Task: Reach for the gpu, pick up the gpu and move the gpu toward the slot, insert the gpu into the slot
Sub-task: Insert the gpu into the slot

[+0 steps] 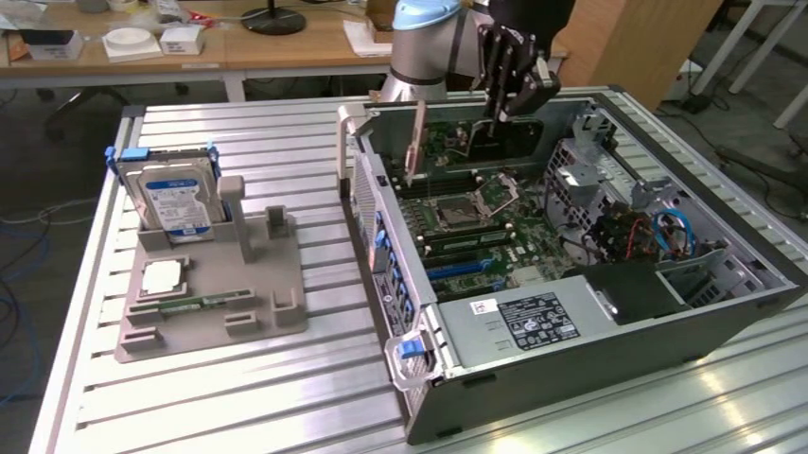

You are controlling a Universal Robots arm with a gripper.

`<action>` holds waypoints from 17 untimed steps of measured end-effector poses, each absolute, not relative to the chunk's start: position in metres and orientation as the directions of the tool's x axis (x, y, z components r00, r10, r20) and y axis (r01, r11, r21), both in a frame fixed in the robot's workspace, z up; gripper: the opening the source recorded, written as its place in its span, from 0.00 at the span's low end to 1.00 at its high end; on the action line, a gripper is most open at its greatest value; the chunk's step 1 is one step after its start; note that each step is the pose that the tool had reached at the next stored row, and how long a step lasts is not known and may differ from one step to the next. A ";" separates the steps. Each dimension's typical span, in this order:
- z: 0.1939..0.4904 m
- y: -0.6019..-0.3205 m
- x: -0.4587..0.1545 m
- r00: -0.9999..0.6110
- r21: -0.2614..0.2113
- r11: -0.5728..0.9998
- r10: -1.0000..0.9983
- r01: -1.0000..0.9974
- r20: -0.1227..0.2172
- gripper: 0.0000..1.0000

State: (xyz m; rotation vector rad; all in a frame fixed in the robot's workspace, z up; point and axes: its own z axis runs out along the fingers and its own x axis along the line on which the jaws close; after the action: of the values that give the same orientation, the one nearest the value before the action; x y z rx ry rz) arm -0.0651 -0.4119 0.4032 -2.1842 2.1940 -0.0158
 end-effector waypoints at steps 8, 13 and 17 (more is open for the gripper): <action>0.397 -0.412 -0.065 0.002 -0.055 -0.001 -1.000 -0.999 -0.025 0.25; 0.393 -0.412 -0.065 0.003 -0.056 -0.001 -1.000 -0.998 -0.025 0.25; 0.390 -0.412 -0.065 0.003 -0.056 -0.001 -1.000 -0.998 -0.025 0.25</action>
State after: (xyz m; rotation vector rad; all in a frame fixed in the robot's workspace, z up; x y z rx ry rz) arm -0.0649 -0.4122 0.3897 -2.1828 2.1787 -0.0341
